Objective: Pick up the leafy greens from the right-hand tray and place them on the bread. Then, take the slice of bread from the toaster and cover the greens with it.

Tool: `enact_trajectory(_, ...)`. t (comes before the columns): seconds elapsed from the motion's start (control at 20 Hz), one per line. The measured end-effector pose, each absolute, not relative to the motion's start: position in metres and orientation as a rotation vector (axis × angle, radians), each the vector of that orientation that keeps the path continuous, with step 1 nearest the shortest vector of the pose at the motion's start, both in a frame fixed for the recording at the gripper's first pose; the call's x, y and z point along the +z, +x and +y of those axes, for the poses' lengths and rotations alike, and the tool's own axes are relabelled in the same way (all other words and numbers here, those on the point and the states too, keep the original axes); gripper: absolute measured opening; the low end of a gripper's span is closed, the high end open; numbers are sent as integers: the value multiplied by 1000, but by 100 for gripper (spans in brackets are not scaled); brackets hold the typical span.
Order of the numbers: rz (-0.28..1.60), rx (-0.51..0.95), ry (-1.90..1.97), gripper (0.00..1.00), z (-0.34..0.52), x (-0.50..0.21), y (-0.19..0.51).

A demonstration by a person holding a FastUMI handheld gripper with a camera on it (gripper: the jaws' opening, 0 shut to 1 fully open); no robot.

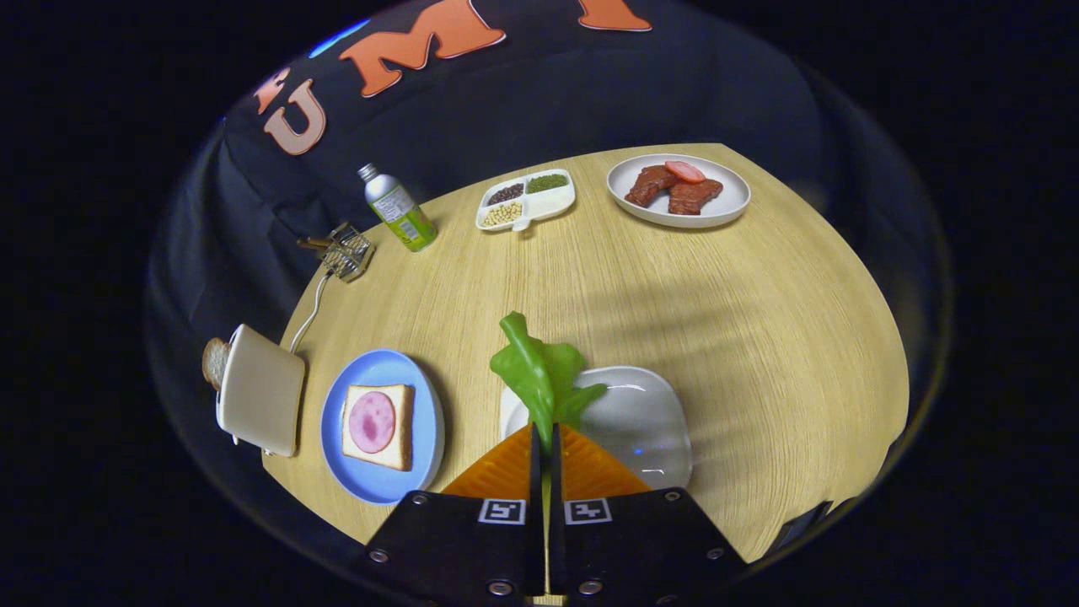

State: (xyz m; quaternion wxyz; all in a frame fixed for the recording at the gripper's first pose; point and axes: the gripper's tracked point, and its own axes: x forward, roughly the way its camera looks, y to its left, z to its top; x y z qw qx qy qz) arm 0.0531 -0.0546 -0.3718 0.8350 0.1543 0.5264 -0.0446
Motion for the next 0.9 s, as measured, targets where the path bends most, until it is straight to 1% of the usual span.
enact_trajectory(0.5,1056,18,290,2,3,-340,70)
enact_trajectory(0.9,1064,109,252,3,60,-346,85)
